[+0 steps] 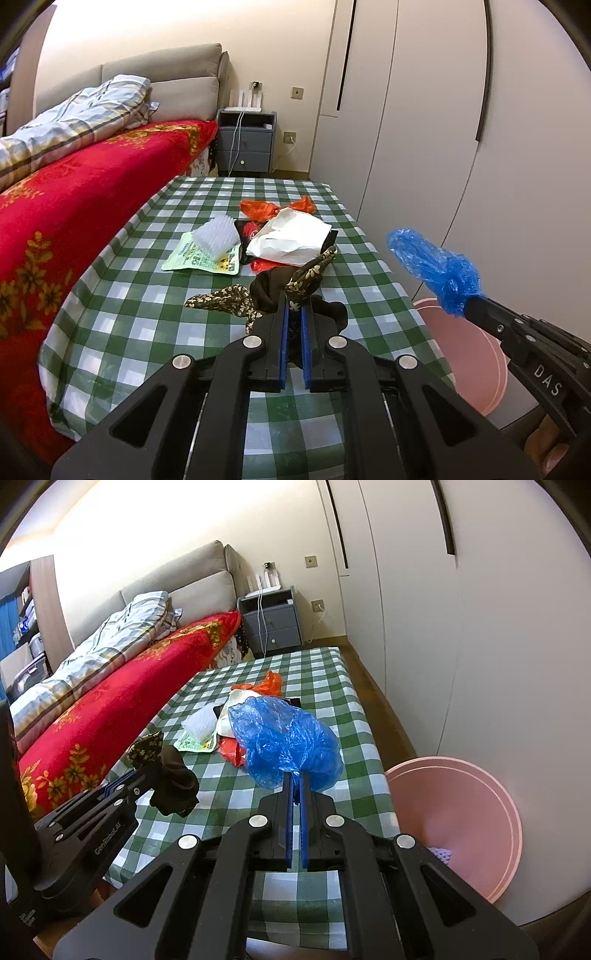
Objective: Collect trash
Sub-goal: 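Lift the floral cloth and blue bag and carry both over the pink basin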
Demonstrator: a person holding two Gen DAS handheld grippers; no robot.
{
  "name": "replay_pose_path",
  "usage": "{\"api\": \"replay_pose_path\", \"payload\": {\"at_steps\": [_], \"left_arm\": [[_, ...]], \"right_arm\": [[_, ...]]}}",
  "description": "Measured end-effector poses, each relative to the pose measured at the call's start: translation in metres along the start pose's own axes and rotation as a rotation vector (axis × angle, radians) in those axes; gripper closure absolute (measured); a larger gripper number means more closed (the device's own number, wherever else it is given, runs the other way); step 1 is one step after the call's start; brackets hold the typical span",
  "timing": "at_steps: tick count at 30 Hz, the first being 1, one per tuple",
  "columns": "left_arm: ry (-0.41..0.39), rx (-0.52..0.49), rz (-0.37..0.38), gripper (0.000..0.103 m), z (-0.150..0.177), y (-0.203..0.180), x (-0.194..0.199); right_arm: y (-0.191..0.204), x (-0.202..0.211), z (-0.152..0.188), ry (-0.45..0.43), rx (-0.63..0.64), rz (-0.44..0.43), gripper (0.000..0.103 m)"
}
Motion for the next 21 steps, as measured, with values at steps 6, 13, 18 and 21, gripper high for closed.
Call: {"api": "replay_pose_path", "payload": {"at_steps": [6,13,18,21], "left_arm": [[-0.009,-0.026,0.008,0.097,-0.001,-0.010,0.005],[-0.013,-0.035,0.013,0.097,-0.006,-0.015,0.012],[-0.030,-0.061,0.003,0.097,-0.012,-0.022,0.022],[-0.029,-0.070,-0.002,0.097,-0.009,-0.022,0.024]], "right_arm": [[-0.005,0.005,-0.003,-0.013,-0.024,0.015,0.100],[-0.001,0.010,-0.010,-0.037,-0.027,0.022,0.100],[-0.002,0.011,-0.014,-0.046,-0.034,0.016,0.100],[-0.003,0.011,-0.014,-0.047,-0.032,0.022,0.100]]}}
Point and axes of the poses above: each gripper's, at about its wrist camera, not at the fingertips, and x roughly against the way its jaws point, y to its left, z to its underside, the point moved 6 cm from there along -x, roughly the way its jaws point, and after that the axes turned 1 degree about -x, right-handed, at the moved point
